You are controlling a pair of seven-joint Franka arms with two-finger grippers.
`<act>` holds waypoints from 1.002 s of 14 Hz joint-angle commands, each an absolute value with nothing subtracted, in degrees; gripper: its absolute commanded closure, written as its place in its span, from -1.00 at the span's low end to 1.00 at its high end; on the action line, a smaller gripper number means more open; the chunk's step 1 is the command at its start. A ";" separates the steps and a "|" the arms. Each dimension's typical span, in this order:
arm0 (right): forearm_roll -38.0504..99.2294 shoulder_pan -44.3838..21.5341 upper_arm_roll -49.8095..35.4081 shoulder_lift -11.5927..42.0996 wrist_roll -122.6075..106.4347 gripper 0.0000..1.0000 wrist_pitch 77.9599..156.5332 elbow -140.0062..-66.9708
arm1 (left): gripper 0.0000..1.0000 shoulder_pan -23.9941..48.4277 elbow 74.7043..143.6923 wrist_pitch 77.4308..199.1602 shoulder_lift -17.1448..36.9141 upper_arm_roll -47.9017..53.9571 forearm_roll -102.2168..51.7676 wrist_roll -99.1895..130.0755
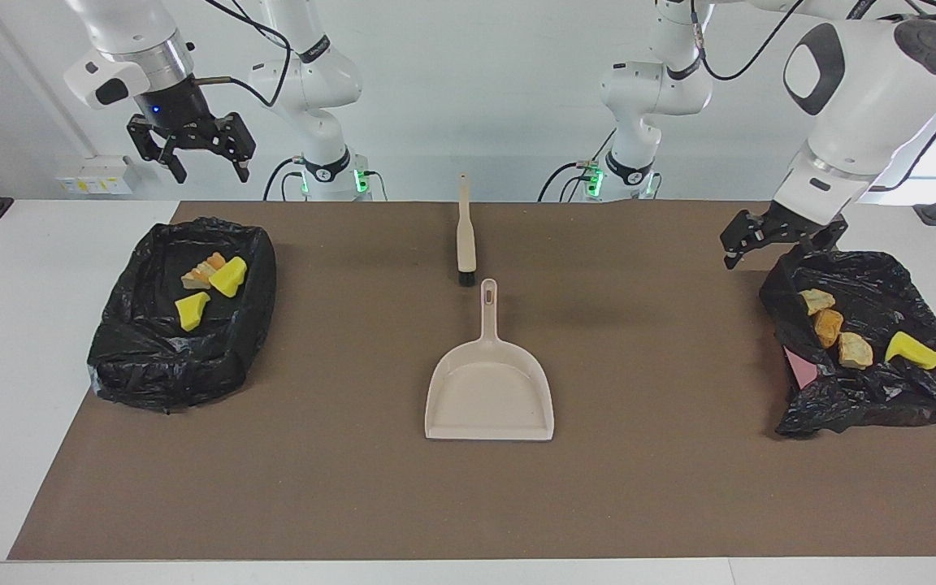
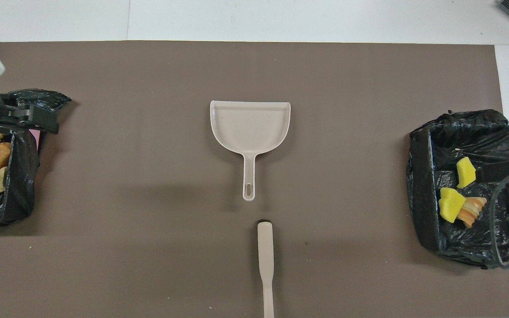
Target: Sweep and dump trash in bin
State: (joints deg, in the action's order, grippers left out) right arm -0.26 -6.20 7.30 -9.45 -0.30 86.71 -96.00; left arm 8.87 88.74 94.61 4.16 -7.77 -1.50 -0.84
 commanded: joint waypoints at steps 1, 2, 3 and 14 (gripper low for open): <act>-1.23 -5.98 7.03 -10.46 -1.58 -1.00 87.71 -97.21 | -1.00 3.71 89.30 93.25 2.02 -7.47 -2.55 -5.86; -1.23 -5.98 7.03 -10.46 -1.58 -1.00 87.71 -97.21 | -1.00 2.39 89.21 92.99 1.93 -7.56 -2.55 -8.59; -1.23 -5.98 7.03 -10.46 -1.58 -1.00 87.71 -97.21 | -1.00 1.68 89.21 92.90 1.93 -7.56 -2.55 -9.57; -1.23 -5.71 7.03 -10.55 -1.85 -1.00 87.71 -97.38 | -1.00 2.55 88.60 92.81 1.59 -5.90 -0.36 -10.11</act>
State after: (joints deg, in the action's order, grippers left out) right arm -0.26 -6.20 7.30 -9.45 -0.30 86.71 -96.01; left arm 2.73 88.80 93.52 2.36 -6.19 -1.32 -10.46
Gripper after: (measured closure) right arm 0.000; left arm 0.000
